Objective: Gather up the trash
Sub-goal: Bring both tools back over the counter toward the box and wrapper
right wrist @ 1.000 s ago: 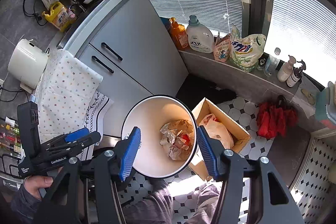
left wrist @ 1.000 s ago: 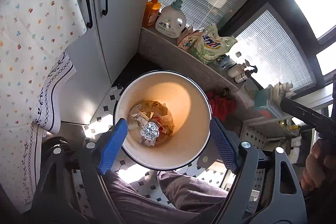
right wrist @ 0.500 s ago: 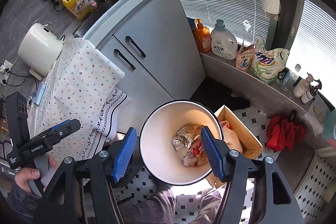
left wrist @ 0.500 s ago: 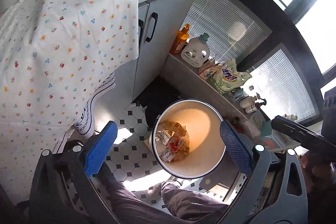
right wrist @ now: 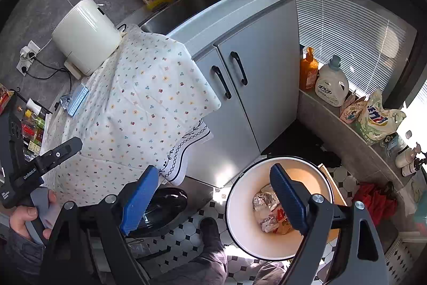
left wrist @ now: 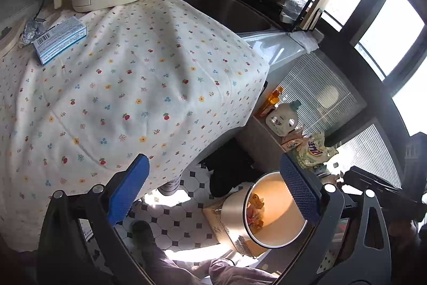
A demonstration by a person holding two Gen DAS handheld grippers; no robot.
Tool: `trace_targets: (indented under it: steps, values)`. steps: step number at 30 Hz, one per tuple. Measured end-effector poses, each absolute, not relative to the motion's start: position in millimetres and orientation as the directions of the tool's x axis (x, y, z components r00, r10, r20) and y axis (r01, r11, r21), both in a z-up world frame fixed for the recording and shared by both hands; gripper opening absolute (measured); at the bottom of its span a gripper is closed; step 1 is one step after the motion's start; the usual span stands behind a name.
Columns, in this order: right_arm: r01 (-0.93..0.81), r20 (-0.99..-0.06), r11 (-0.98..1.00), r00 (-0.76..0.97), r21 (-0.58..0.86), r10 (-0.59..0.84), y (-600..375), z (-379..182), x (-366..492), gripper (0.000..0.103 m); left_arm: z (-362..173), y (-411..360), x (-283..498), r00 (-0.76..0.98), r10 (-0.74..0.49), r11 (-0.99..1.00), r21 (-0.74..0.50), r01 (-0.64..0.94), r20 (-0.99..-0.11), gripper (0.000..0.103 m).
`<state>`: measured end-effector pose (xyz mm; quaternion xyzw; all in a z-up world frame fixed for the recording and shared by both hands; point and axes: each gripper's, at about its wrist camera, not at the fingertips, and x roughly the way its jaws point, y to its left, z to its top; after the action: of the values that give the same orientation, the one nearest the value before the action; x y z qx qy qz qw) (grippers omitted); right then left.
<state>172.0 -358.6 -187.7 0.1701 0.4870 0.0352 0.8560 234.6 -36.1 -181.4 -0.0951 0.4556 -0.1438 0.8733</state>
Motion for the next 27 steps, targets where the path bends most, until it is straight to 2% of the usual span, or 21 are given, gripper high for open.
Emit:
trace_targets:
  steps: [4,7,15,27]
  values:
    - [0.049,-0.805,0.945,0.539,0.324,0.248,-327,-175,191,0.093,-170,2,239,0.593,-0.31,0.946,-0.302,0.116,-0.743,0.097]
    - [0.011,-0.799,0.947,0.541,0.32,0.264,-302,-168,206,0.095,-164,31,240,0.632,-0.275,0.952,-0.298,0.072,-0.724,0.097]
    - [-0.077,-0.8,0.953,0.527,0.294,0.289,-229,-157,242,0.095,-156,110,250,0.702,-0.221,0.948,-0.317,-0.007,-0.677,0.097]
    - [-0.122,-0.803,0.955,0.518,0.272,0.295,-131,-159,289,0.095,-163,216,292,0.738,-0.167,0.948,-0.313,-0.064,-0.654,0.097]
